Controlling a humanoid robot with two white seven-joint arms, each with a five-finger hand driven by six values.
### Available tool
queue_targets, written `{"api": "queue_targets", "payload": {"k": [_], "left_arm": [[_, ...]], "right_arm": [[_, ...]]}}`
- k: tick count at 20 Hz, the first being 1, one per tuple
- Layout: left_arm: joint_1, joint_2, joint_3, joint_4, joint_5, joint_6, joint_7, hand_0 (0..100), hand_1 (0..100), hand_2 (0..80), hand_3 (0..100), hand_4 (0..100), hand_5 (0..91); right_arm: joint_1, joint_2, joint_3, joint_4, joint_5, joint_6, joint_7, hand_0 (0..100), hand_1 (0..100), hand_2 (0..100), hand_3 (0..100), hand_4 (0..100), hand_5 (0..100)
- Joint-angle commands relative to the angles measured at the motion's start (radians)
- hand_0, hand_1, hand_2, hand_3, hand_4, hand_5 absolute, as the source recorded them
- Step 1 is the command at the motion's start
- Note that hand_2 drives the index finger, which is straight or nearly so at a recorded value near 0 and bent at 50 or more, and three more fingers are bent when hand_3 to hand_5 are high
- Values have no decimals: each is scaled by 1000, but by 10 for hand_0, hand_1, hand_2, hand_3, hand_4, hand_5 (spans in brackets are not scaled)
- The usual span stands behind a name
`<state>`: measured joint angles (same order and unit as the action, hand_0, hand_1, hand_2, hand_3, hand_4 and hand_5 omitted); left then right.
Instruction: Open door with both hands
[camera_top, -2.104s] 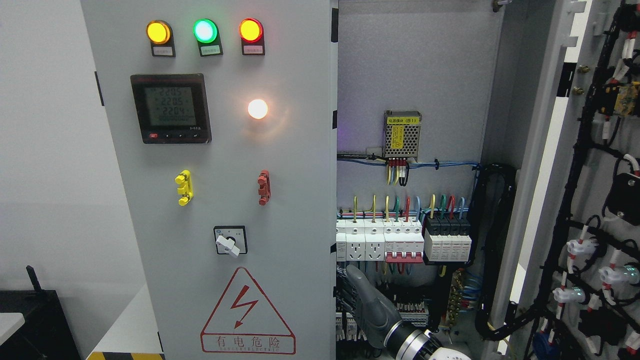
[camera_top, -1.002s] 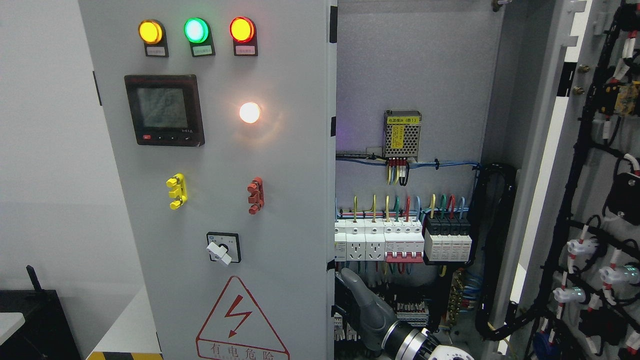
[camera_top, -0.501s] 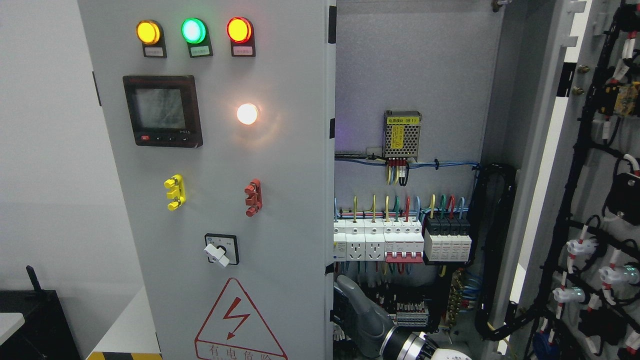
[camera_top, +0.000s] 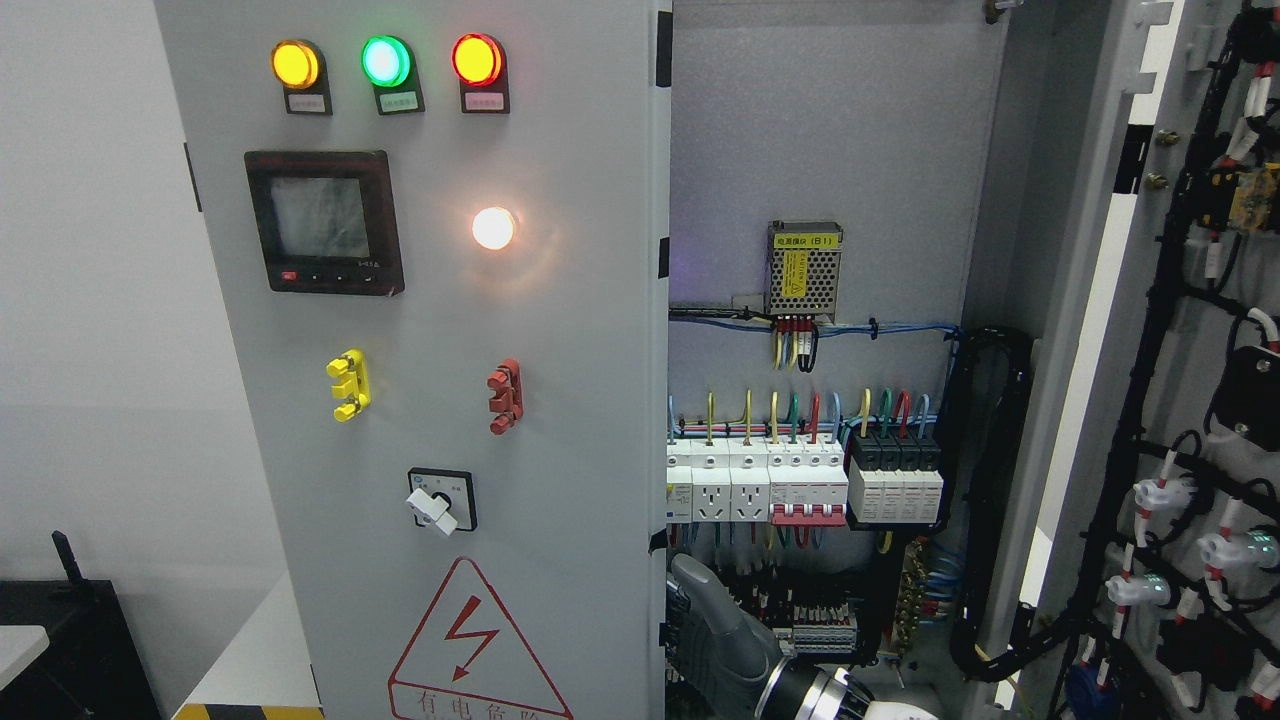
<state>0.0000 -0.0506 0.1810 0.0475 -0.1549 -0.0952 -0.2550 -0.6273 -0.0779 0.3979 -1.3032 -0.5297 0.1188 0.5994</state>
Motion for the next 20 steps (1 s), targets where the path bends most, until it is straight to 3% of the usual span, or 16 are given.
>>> {"api": "queue_targets", "payload": {"k": [1, 15, 18, 20], "left_arm": [[14, 0, 0, 0, 0, 0, 0, 0, 0, 0, 0, 30, 0], [14, 0, 0, 0, 0, -1, 0, 0, 0, 0, 0, 31, 0], [14, 0, 0, 0, 0, 0, 0, 0, 0, 0, 0, 31, 0], [14, 0, 0, 0, 0, 0, 0, 0, 0, 0, 0, 31, 0]], "right_arm": [[11, -3, 5, -33, -12, 2, 11, 106, 0, 0, 0, 0, 0], [49, 0, 33, -79, -33, 2, 69, 106, 0, 0, 0, 0, 0], [55, 0, 41, -88, -33, 2, 121, 106, 0, 0, 0, 0, 0], [63, 0, 42, -94, -33, 2, 123, 106, 0, 0, 0, 0, 0]]}}
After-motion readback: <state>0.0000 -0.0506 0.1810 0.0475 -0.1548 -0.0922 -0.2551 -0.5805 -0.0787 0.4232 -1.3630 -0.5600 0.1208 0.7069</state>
